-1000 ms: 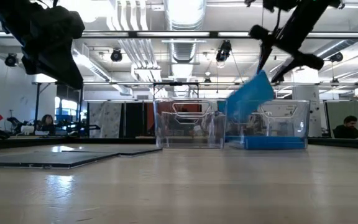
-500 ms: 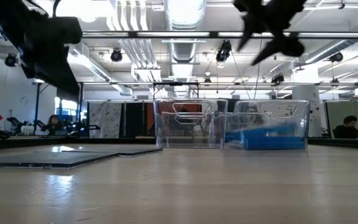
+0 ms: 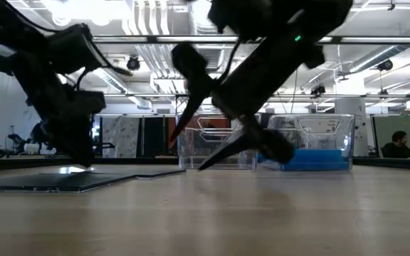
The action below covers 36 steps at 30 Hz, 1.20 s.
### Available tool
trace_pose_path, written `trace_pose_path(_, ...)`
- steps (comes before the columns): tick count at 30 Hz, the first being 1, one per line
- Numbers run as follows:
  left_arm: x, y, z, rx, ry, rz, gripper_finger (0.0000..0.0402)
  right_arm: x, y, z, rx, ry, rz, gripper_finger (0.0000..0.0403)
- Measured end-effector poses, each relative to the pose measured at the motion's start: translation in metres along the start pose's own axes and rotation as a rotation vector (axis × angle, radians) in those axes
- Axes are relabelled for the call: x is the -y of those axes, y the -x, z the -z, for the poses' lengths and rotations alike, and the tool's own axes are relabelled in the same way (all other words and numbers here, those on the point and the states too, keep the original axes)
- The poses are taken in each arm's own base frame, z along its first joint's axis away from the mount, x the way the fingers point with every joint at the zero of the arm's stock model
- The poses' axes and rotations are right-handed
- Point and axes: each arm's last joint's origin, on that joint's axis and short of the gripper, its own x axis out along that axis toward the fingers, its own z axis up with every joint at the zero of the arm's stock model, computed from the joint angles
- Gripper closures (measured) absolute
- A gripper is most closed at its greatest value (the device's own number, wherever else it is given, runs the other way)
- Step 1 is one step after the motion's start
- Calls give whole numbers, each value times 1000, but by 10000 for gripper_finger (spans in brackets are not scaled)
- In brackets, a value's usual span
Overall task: Pick & place jewel cases by type
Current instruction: Put the top black CD case into the left transparent bin
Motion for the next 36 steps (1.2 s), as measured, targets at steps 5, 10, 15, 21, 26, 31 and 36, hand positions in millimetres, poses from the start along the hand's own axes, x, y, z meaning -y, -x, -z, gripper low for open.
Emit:
trace_pose_path(5, -3, -7, -1, -32, 138, 79, 335, -7, -22, -9, 28, -13, 4, 177)
trace_pose_path(10, 1, -12, -9, -8, 192, 150, 335, -7, -27, -28, 70, -40, 13, 177)
trace_pose_path(15, 1, -23, -7, -50, 147, 130, 336, -5, -28, -47, 118, -30, 23, 177)
trace_pose_path(21, 5, -28, -8, -86, 122, 222, 336, -3, -28, -57, 138, -13, 34, 177)
trace_pose_path(26, 9, -18, -8, -170, 113, 348, 335, -3, -28, -57, 119, 41, 44, 178)
trace_pose_path(31, 23, 5, -22, -105, 68, 593, 335, -6, -28, -53, 70, 90, 20, 179)
trace_pose_path(36, 24, 22, -29, 5, 45, 672, 335, -2, -25, -45, 14, 125, 69, 179)
